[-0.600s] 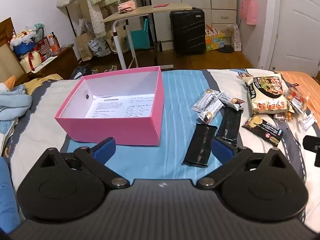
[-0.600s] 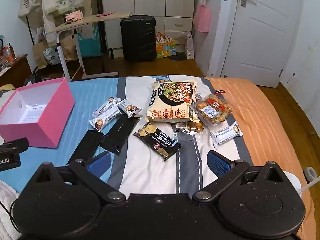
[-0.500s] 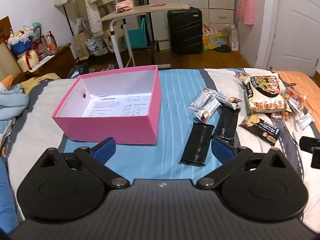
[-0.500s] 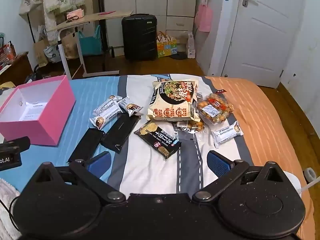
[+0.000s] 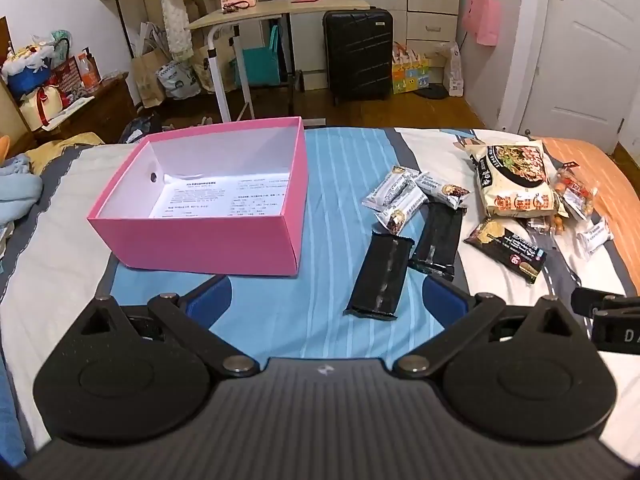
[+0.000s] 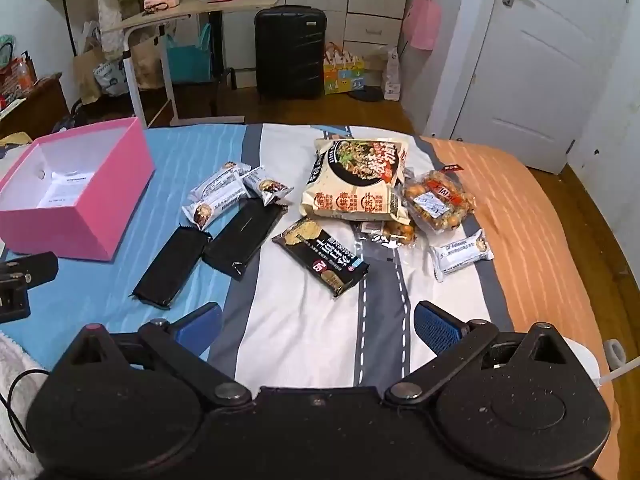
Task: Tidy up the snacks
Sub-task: 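Move both tools toward the black snack packs on the bed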
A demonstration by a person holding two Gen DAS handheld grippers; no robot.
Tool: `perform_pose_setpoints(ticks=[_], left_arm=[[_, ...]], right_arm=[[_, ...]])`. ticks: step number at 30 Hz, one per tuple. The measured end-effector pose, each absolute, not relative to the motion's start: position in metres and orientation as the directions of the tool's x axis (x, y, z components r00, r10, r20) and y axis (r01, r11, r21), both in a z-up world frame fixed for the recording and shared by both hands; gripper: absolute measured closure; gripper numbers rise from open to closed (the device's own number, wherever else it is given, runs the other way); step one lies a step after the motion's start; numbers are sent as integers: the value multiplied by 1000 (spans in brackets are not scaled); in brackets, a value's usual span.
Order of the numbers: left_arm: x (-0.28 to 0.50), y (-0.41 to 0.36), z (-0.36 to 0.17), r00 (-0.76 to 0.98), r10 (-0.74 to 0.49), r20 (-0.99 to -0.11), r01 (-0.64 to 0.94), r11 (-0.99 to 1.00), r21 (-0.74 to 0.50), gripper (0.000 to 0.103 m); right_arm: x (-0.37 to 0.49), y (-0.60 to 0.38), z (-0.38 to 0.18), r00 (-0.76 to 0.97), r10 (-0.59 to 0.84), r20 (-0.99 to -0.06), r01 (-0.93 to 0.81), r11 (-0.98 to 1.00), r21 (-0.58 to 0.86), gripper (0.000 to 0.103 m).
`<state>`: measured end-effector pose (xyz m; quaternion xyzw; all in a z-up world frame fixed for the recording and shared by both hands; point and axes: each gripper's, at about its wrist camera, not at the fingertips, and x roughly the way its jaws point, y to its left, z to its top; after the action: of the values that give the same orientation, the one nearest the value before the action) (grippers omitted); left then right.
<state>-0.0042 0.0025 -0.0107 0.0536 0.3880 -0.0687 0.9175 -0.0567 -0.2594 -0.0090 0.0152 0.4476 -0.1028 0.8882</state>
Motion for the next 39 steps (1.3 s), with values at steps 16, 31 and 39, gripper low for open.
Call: perform_pose_setpoints(ticks=[16, 31, 39], left_arm=[[-5, 4, -13, 665, -114, -738, 193, 981, 22, 0], [-8, 0, -13, 653, -135, -745, 218, 976, 14, 0], [-8, 0, -14, 653, -139, -745, 222, 975, 13, 0]], right_arm=[[-57, -253, -12, 572, -190, -798, 190, 977, -95, 0], [-57, -254, -15, 573, -190, -798, 188, 977, -97, 0], [-56, -253, -15, 572, -191, -797, 185, 978, -102, 0]])
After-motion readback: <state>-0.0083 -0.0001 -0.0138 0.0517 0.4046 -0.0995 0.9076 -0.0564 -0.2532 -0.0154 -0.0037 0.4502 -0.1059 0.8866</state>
